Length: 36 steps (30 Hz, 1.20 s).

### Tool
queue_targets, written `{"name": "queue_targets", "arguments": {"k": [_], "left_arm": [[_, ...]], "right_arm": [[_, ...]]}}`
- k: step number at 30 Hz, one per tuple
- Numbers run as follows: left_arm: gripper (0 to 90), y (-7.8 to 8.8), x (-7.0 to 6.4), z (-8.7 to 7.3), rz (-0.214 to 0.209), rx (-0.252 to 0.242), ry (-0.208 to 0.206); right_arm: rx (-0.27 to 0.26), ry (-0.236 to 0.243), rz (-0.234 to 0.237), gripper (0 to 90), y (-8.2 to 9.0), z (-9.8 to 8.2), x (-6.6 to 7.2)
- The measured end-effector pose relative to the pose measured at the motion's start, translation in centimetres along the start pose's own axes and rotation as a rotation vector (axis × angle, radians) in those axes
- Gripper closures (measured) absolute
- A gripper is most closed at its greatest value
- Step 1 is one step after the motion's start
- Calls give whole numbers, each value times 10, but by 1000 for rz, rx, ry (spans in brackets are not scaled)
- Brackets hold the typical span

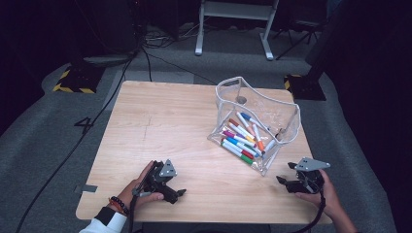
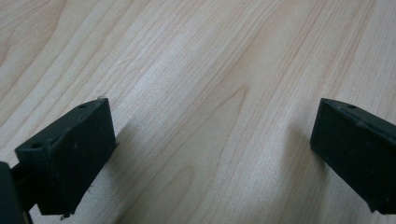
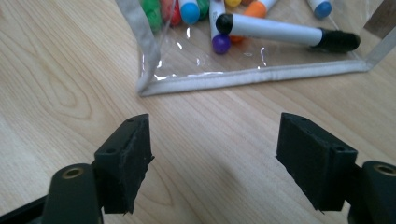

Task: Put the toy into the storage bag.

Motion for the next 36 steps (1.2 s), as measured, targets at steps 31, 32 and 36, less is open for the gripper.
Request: {"name": "queue_targets", "arguments": {"k": [31,32,36], "left_arm": [[0,0,0,0,-5,0,-2],[0,0,0,0,-5,0,-3],[1,0,0,0,-5,0,-2]], "right_arm": [[-59,-138,44,240,-16,-22,0],[-59,-139,42,240,-16,-22,0],[-59,-142,40,240,-16,-22,0]]}}
Point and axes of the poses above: each handheld gripper's, and its own axes: y roughly backward along the jaws, z roughly out of its top, x roughly to its left, the point moved 9 cm from there along -y, roughly forward along the jaws, and after that the axes turned 3 degrees about -y, right-handed, at the moved point
